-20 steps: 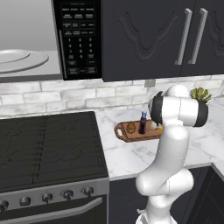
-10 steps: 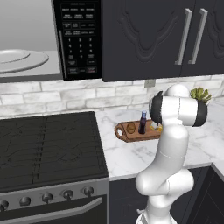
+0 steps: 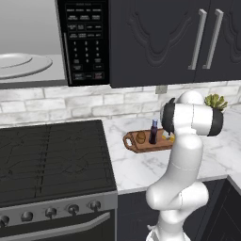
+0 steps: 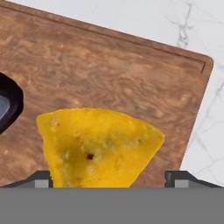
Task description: Retrieve the reheated potato from the microwave, then place the potato, cheese, and condiment on the cutting board.
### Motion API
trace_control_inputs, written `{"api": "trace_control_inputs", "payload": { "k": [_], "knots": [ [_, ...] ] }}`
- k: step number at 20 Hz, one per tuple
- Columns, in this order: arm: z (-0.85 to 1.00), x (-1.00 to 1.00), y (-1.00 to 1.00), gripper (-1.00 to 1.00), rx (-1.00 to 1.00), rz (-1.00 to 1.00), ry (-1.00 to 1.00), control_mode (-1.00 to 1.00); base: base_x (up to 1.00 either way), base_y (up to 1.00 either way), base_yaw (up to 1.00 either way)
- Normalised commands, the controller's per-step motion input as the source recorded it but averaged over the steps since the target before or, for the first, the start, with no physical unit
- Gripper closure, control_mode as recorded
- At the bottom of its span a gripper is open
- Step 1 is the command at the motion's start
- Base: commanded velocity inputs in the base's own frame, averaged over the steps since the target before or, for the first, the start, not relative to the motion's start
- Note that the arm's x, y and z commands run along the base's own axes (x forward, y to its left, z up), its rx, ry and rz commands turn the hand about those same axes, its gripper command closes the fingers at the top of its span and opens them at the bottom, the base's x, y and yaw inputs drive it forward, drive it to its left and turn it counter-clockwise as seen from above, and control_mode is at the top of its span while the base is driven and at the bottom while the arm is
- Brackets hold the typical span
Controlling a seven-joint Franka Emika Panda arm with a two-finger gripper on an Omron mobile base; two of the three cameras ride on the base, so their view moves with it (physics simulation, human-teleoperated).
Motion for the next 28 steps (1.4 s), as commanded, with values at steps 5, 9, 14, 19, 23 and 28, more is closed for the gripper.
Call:
{"api": "trace_control_inputs", "payload": {
  "k": [5, 9, 14, 19, 23, 28],
  "knots": [
    [0.01, -0.04, 0.00, -1.00, 0.00, -0.02, 0.00, -1.00, 0.00, 0.00, 0.00],
    [0.02, -0.10, 0.01, -1.00, 0.00, -0.03, 0.00, -1.00, 0.00, 0.00, 0.00],
    [0.02, -0.03, 0.01, -1.00, 0.00, -0.04, 0.00, -1.00, 0.00, 0.00, 0.00],
    [0.00, -0.06, 0.05, -1.00, 0.00, -0.03, 0.00, -1.00, 0.00, 0.00, 0.00],
    [0.00, -0.13, 0.02, -1.00, 0.00, -0.02, 0.00, -1.00, 0.00, 0.00, 0.00],
    [0.01, -0.07, 0.01, -1.00, 0.00, 0.00, 0.00, -1.00, 0.00, 0.00, 0.00]
  ]
}}
